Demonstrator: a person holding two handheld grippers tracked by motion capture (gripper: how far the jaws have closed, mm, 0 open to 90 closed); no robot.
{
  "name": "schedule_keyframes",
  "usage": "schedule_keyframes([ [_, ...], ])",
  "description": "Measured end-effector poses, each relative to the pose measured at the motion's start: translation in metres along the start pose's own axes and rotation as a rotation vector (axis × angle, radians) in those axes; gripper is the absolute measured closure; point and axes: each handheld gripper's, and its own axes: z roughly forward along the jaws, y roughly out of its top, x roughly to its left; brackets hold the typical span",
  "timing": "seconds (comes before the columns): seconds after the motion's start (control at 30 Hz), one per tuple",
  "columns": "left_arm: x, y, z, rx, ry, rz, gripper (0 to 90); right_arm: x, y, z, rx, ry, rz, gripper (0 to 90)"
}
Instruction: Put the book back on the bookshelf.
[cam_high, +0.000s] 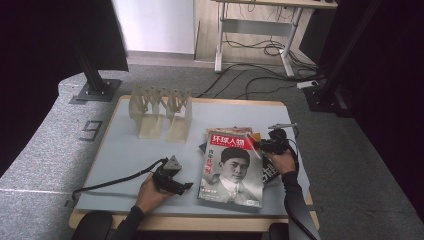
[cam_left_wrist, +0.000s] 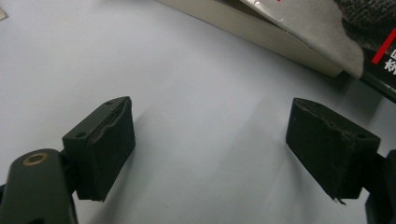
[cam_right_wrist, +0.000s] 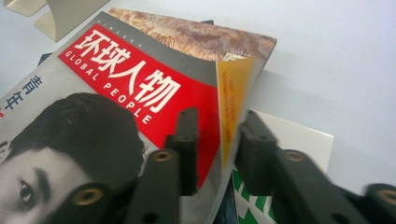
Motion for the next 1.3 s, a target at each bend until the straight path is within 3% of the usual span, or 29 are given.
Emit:
schedule_keyframes([
  [0.17,0.000,0.000,0.000,0.001,-0.004,-0.001,14.8,0.008,0.005,-0.007,-0.029,-0.001,-0.019,84.5],
  [0.53,0.003,0.001,-0.001,0.009,-0.022,0.001,14.5,0.026,0.014,-0.024,-0.074,-0.001,-0.078,85.9],
  [0.7,0.008,0.005,-0.002,0.014,-0.019,-0.025,14.9,0.034,0.019,-0.032,-0.090,0.012,-0.103,86.0],
  [0.83,0.012,0.010,-0.005,-0.012,-0.037,-0.063,15.1,0.039,0.023,-0.037,-0.098,0.016,-0.117,86.0],
  [0.87,0.017,0.017,-0.012,-0.058,-0.065,-0.097,15.3,0.043,0.025,-0.040,-0.104,0.012,-0.127,86.0],
  [0.93,0.020,0.024,-0.018,-0.085,-0.078,-0.110,15.9,0.047,0.027,-0.044,-0.109,0.015,-0.136,86.0],
  [1.13,0.020,0.048,-0.017,-0.076,-0.104,-0.078,17.3,0.056,0.033,-0.050,-0.128,0.018,-0.149,86.1],
  [1.3,0.021,0.057,-0.007,-0.071,-0.133,-0.086,18.0,0.063,0.038,-0.056,-0.138,0.017,-0.167,86.1],
])
